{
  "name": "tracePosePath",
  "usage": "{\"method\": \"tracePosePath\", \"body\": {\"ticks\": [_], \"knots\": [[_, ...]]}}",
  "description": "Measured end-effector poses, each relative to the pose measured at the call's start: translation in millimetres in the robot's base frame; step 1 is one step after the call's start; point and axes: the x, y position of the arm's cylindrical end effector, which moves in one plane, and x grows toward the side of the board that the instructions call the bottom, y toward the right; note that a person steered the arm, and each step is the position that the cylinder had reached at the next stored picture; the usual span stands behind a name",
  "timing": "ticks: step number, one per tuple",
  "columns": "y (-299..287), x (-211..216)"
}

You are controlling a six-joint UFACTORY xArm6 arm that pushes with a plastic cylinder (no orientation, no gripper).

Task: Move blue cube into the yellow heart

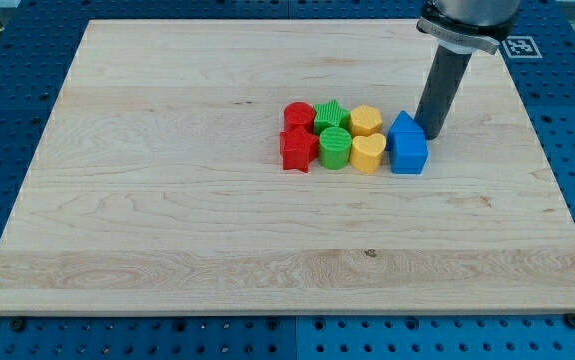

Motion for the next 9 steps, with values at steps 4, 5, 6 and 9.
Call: {"method": "tracePosePath", "body": {"ticks": [4, 5, 6, 9], "knots": [[-39.8, 1.9], [-38.9, -7.7], [-4.1, -9.0], [42.7, 45.4]]}}
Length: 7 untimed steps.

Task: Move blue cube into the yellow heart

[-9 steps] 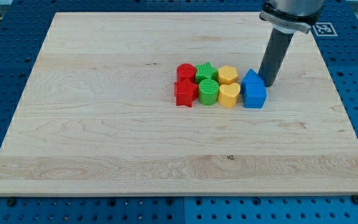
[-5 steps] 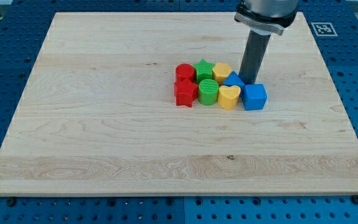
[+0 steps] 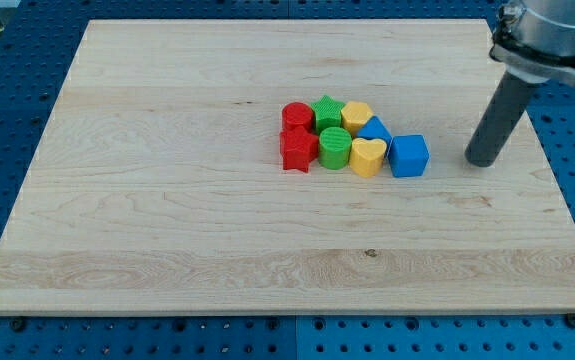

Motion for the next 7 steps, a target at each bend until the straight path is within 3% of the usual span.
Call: {"method": "tracePosePath", "body": {"ticks": [1, 5, 6, 7], "knots": [[-31.3, 1.1], [-66.4, 1.1], [-63.2, 1.1], [-24.7, 0.9]]}}
